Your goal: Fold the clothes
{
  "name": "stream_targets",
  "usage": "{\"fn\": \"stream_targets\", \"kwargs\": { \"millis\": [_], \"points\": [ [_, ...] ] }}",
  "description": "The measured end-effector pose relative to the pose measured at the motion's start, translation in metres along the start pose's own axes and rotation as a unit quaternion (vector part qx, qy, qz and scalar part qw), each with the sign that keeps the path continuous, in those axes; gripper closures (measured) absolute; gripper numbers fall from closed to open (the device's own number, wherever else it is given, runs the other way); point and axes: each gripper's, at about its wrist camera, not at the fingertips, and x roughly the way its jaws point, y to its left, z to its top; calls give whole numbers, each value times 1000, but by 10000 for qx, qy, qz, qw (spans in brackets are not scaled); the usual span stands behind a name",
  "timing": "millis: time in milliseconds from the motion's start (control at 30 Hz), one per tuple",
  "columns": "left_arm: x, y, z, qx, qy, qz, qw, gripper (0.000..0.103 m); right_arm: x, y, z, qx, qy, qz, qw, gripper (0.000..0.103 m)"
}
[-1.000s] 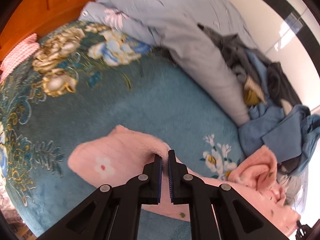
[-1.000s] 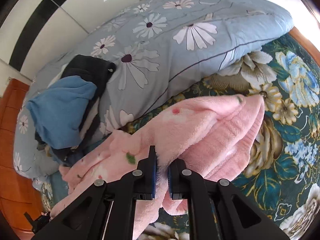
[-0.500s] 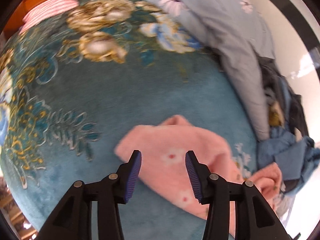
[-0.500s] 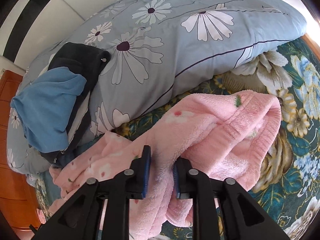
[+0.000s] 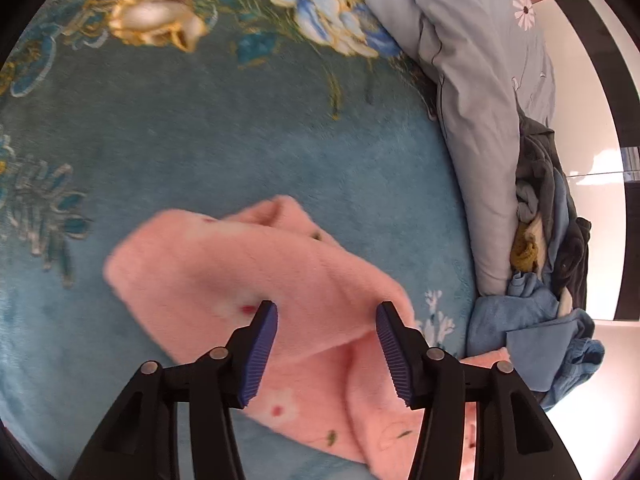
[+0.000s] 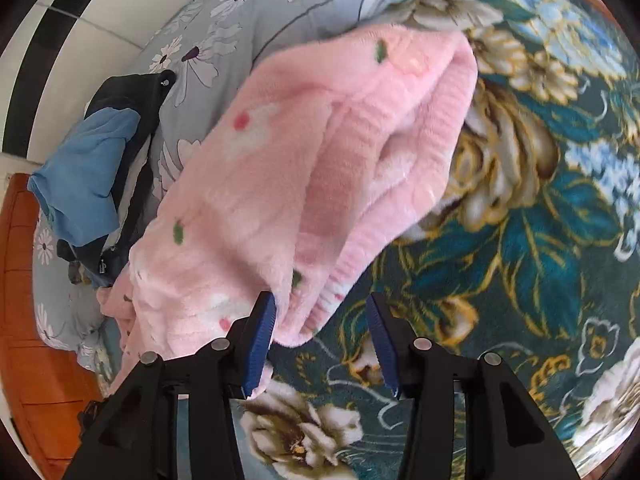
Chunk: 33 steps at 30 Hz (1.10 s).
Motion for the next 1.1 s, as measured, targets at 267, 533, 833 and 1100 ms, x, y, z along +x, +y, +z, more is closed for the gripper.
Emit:
{"fn": "stream_targets", "kwargs": {
  "millis": [267, 533, 833, 1100],
  "points": [
    [15, -13, -6, 49, -48, 290, 9996, 82, 23, 12, -13, 329, 161, 574, 9977, 55],
    [-15, -26, -12, 348, -487, 100, 9982, 102, 25, 32, -5, 807, 62, 965, 9920, 97],
    [-119, -77, -9, 1250, -1254, -1057, 9785, 103, -72, 74, 32, 88, -1071, 1117, 9879, 100],
    [-158, -13, -40, 1615, -1531, -998, 9698, 103, -154, 24, 20, 100, -1789, 850, 9801, 101]
  ]
}}
